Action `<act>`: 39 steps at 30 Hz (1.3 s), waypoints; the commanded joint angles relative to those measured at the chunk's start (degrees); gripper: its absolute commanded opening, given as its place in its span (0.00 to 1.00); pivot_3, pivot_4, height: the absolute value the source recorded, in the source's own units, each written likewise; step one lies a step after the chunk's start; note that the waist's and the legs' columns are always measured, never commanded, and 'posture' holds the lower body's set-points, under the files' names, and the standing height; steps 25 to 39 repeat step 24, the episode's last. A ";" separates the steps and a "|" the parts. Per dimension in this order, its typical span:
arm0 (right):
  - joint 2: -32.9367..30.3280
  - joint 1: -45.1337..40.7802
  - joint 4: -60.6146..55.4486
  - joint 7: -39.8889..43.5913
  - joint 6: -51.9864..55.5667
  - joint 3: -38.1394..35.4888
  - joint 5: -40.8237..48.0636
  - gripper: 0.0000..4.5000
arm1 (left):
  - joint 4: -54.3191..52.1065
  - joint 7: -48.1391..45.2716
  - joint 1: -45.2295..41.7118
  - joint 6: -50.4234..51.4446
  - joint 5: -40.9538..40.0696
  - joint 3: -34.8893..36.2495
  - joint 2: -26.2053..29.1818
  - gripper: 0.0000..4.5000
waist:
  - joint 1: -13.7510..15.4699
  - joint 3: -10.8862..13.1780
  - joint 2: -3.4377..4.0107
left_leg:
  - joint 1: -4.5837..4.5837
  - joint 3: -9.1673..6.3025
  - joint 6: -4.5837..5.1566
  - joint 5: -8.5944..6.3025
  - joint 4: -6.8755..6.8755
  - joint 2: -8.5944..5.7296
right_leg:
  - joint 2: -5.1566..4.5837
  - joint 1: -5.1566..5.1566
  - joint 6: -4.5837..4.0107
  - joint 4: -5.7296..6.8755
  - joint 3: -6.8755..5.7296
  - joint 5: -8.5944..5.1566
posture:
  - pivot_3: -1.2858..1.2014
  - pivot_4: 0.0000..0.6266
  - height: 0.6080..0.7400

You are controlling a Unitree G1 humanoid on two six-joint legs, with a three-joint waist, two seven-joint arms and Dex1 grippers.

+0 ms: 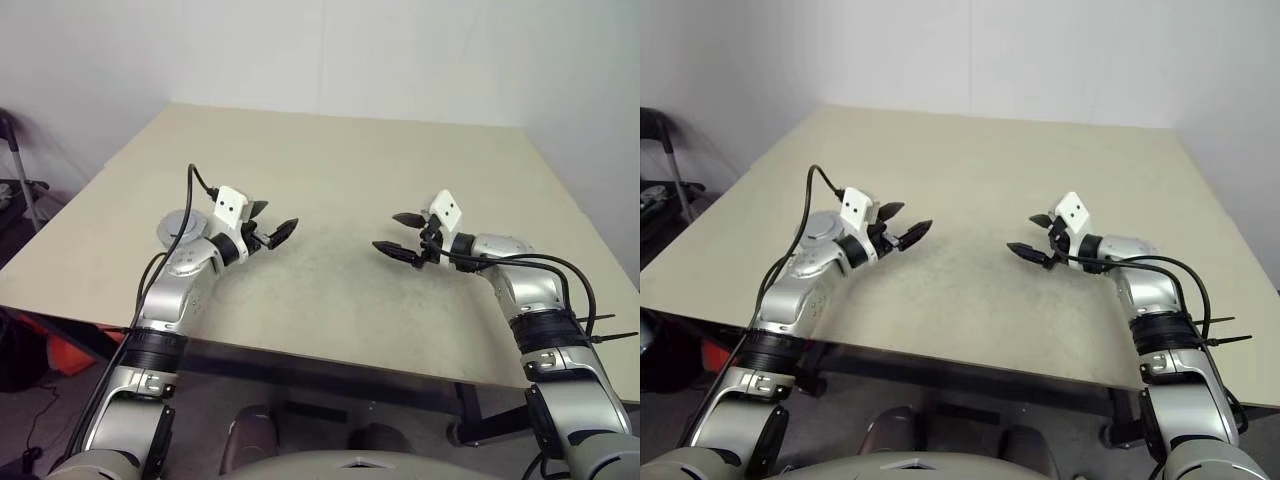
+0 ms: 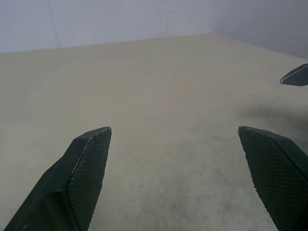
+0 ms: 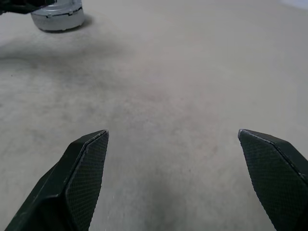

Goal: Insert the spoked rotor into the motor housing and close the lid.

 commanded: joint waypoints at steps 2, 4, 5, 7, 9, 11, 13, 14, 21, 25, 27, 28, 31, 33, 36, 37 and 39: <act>0.55 -0.48 -3.33 -1.05 -0.36 -1.29 0.50 0.99 | -0.38 0.26 -0.38 0.08 0.25 1.68 -0.34 0.99 | 0.01 0.00 0.00 | -0.02 0.00 0.00 0.00 0.00 0.00 | 0.00 -0.02 0.00 0.00 0.00 0.00 | 0.52 0.00 1.00; 1.12 -0.55 -3.68 -1.63 0.04 -1.46 0.69 0.99 | -1.17 0.45 0.27 0.46 0.31 1.91 -0.10 0.99 | 0.00 0.00 0.01 | -0.03 0.00 0.01 0.00 0.00 0.00 | 0.00 -0.02 0.00 0.00 0.00 0.00 | 0.52 0.00 1.00; 1.34 -0.75 -3.65 -1.60 0.11 -1.31 0.76 0.99 | -1.41 0.57 0.35 0.51 0.09 2.30 -0.14 0.99 | -0.03 0.00 0.01 | -0.03 0.00 0.01 0.00 0.00 0.00 | 0.00 -0.03 0.00 0.00 0.00 0.00 | 0.52 0.00 1.00; 1.71 -1.10 -3.24 -1.55 -0.04 -0.91 0.54 0.99 | -1.22 0.68 0.30 0.51 -0.30 3.02 -0.33 0.99 | 0.00 0.00 0.01 | -0.09 0.00 0.02 0.00 0.00 0.01 | 0.01 -0.09 -0.02 0.00 -0.01 -0.01 | 0.52 0.00 1.00; 1.72 -1.10 -3.24 -1.89 -0.12 -1.01 0.26 0.99 | -1.90 1.10 1.04 0.92 -0.25 3.20 -0.28 0.99 | 0.02 -0.01 0.01 | -0.09 0.00 0.02 0.00 0.00 0.01 | 0.01 -0.09 -0.02 0.00 -0.01 -0.01 | 0.52 0.00 1.00; 1.59 -1.74 -2.10 -2.11 -0.63 -0.93 -0.38 0.99 | -2.40 1.31 1.53 1.46 0.01 3.23 -0.06 0.99 | 0.01 -0.01 0.01 | -0.09 0.00 0.03 -0.01 0.00 0.00 | 0.00 -0.08 -0.02 -0.02 -0.01 -0.01 | 0.52 0.00 1.00; 1.68 -2.05 -1.46 -1.86 -0.91 -0.67 -0.62 0.99 | -3.00 1.28 1.92 1.85 0.44 3.14 0.24 0.99 | 0.01 0.00 0.02 | -0.09 0.00 0.03 -0.01 0.00 0.00 | 0.00 -0.08 -0.02 -0.03 -0.01 -0.01 | 0.52 0.00 1.00; 1.85 -2.22 -1.07 -1.63 -1.05 -0.59 -0.62 0.99 | -3.18 1.14 2.00 1.88 0.30 3.29 0.17 0.99 | 0.01 0.00 0.02 | -0.09 0.00 0.03 -0.01 0.00 0.00 | 0.00 -0.08 -0.02 -0.03 -0.01 -0.01 | 0.52 0.00 1.00; 2.65 -4.26 1.65 -1.71 -1.72 -0.18 -1.87 0.99 | -2.29 0.52 2.00 2.08 1.08 3.00 0.71 0.99 | -0.02 0.00 0.02 | -0.09 0.00 0.03 -0.01 0.00 0.00 | 0.00 -0.08 -0.02 -0.03 -0.01 -0.01 | 0.52 0.00 1.00; 3.07 -4.89 2.05 -1.88 -1.92 -0.19 -2.38 0.99 | -2.74 0.26 2.18 2.09 0.76 3.31 0.42 0.99 | 0.00 0.00 0.02 | -0.09 0.00 0.03 -0.01 0.00 0.01 | 0.00 -0.09 -0.02 -0.03 -0.01 -0.01 | 0.52 0.00 1.00; 3.07 -4.89 2.05 -1.88 -1.92 -0.19 -2.38 0.99 | -2.74 0.26 2.18 2.09 0.76 3.31 0.42 0.99 | 0.00 0.00 0.02 | -0.09 0.00 0.03 -0.01 0.00 0.01 | 0.00 -0.09 -0.02 -0.03 -0.01 -0.01 | 0.52 0.00 1.00; 3.07 -4.89 2.05 -1.88 -1.92 -0.19 -2.38 0.99 | -2.74 0.26 2.18 2.09 0.76 3.31 0.42 0.99 | 0.00 0.00 0.02 | -0.09 0.00 0.03 -0.01 0.00 0.01 | 0.00 -0.09 -0.02 -0.03 -0.01 -0.01 | 0.52 0.00 1.00; 3.07 -4.89 2.05 -1.88 -1.92 -0.19 -2.38 0.99 | -2.74 0.26 2.18 2.09 0.76 3.31 0.42 0.99 | 0.00 0.00 0.02 | -0.09 0.00 0.03 -0.01 0.00 0.01 | 0.00 -0.09 -0.02 -0.03 -0.01 -0.01 | 0.52 0.00 1.00; 3.07 -4.89 2.05 -1.88 -1.92 -0.19 -2.38 0.99 | -2.74 0.26 2.18 2.09 0.76 3.31 0.42 0.99 | 0.00 0.00 0.02 | -0.09 0.00 0.03 -0.01 0.00 0.01 | 0.00 -0.09 -0.02 -0.03 -0.01 -0.01 | 0.52 0.00 1.00; 3.07 -4.89 2.05 -1.88 -1.92 -0.19 -2.38 0.99 | -2.74 0.26 2.18 2.09 0.76 3.31 0.42 0.99 | 0.00 0.00 0.02 | -0.09 0.00 0.03 -0.01 0.00 0.01 | 0.00 -0.09 -0.02 -0.03 -0.01 -0.01 | 0.52 0.00 1.00; 3.07 -4.89 2.05 -1.88 -1.92 -0.19 -2.38 0.99 | -2.74 0.26 2.18 2.09 0.76 3.31 0.42 0.99 | 0.00 0.00 0.02 | -0.09 0.00 0.03 -0.01 0.00 0.01 | 0.00 -0.09 -0.02 -0.03 -0.01 -0.01 | 0.52 0.00 1.00; 3.07 -4.89 2.05 -1.88 -1.92 -0.19 -2.38 0.99 | -2.74 0.26 2.18 2.09 0.76 3.31 0.42 0.99 | 0.00 0.00 0.02 | -0.09 0.00 0.03 -0.01 0.00 0.01 | 0.00 -0.09 -0.02 -0.03 -0.01 -0.01 | 0.52 0.00 1.00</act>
